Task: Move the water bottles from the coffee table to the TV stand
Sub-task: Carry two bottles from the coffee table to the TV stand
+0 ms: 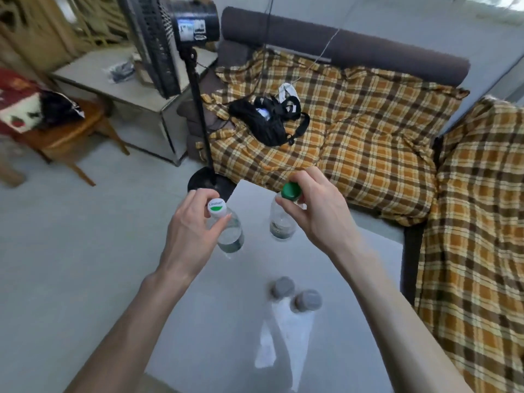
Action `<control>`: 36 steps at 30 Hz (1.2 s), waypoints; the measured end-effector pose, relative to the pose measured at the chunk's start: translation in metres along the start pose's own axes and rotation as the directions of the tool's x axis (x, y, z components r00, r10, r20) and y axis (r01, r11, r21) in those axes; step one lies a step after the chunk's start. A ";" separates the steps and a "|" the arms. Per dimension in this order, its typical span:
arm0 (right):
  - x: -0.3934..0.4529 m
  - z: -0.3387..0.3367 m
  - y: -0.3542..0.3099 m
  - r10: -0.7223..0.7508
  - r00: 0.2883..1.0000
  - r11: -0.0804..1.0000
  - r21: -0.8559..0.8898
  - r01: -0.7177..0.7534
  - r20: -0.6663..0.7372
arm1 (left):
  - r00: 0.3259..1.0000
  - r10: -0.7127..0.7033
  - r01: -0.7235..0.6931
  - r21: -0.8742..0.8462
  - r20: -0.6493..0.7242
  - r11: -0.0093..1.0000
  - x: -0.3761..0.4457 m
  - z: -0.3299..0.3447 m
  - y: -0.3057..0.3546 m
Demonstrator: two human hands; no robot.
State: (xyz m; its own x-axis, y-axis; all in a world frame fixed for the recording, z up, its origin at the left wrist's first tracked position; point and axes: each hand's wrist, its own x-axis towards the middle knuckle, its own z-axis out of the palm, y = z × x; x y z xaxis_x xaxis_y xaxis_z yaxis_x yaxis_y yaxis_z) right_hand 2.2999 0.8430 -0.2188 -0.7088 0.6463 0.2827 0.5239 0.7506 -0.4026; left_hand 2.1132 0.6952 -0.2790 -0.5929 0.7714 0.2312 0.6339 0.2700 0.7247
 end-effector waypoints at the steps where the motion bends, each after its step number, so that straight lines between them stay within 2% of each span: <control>1: 0.003 -0.005 -0.016 -0.053 0.999 0.999 0.003 0.053 0.000 | 0.999 -0.008 0.008 0.009 -0.043 1.000 -0.008 -0.020 0.001; 5: 0.013 -0.012 -0.081 -0.225 0.974 0.974 0.037 0.224 0.026 | 0.976 -0.063 0.075 0.050 -0.208 0.996 -0.043 -0.102 -0.004; 10: 0.023 0.001 -0.177 -0.393 0.917 0.913 0.152 0.379 0.073 | 0.908 -0.131 0.186 0.102 -0.399 0.977 -0.104 -0.211 -0.028; 15: 0.020 0.031 -0.289 -0.536 0.834 0.833 0.242 0.498 0.130 | 0.800 -0.195 0.323 0.133 -0.567 0.937 -0.184 -0.310 -0.063; 20: -0.002 0.066 -0.406 -0.638 0.758 0.744 0.360 0.563 0.133 | 0.667 -0.274 0.454 0.087 -0.693 0.887 -0.278 -0.392 -0.099; 25: -0.040 0.102 -0.523 -0.736 0.658 0.653 0.424 0.628 0.160 | 0.528 -0.330 0.566 0.034 -0.782 0.824 -0.371 -0.460 -0.136; 30: -0.094 0.135 -0.628 -0.829 0.534 0.537 0.502 0.679 0.165 | 0.422 -0.338 0.622 -0.003 -0.841 0.783 -0.456 -0.511 -0.161; 36: -0.158 0.167 -0.737 -0.921 0.350 0.378 0.601 0.704 0.169 | 0.286 -0.322 0.705 -0.029 -0.903 0.708 -0.541 -0.560 -0.174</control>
State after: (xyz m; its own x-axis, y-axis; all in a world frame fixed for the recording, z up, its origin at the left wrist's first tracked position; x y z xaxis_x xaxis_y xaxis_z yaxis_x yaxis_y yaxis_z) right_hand 1.9467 0.1651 -0.1121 -0.8108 -0.4885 0.3223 -0.5849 0.6564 -0.4765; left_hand 2.0456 -0.0920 -0.1670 -0.8216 -0.3865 0.4190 0.0165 0.7187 0.6951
